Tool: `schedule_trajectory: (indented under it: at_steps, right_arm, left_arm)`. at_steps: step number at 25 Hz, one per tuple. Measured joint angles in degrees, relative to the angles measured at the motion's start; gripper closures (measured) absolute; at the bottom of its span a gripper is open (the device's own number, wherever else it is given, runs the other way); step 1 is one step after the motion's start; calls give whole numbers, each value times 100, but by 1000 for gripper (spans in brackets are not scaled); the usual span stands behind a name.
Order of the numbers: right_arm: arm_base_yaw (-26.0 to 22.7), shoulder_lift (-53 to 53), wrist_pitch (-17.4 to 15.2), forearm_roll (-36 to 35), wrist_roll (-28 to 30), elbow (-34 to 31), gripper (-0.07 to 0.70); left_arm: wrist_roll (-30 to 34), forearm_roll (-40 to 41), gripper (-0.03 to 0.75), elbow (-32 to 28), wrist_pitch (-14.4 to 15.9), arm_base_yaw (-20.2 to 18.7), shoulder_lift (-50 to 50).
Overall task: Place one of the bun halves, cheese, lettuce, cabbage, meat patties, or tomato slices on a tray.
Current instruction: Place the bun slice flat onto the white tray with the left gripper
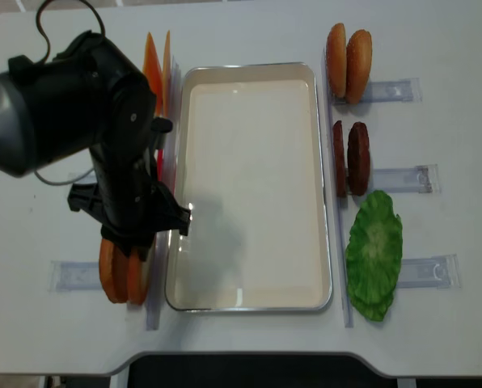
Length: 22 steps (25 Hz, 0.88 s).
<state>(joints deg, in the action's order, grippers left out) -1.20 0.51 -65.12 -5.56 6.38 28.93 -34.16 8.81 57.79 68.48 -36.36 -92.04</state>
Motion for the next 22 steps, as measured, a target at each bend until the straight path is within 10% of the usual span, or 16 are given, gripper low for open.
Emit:
schedule_trajectory:
  at_steps: [22]
  right_arm:
    - [0,0,0,0,0,0,78]
  left_arm:
    - [-67,-627,575,0,105,0,1149]
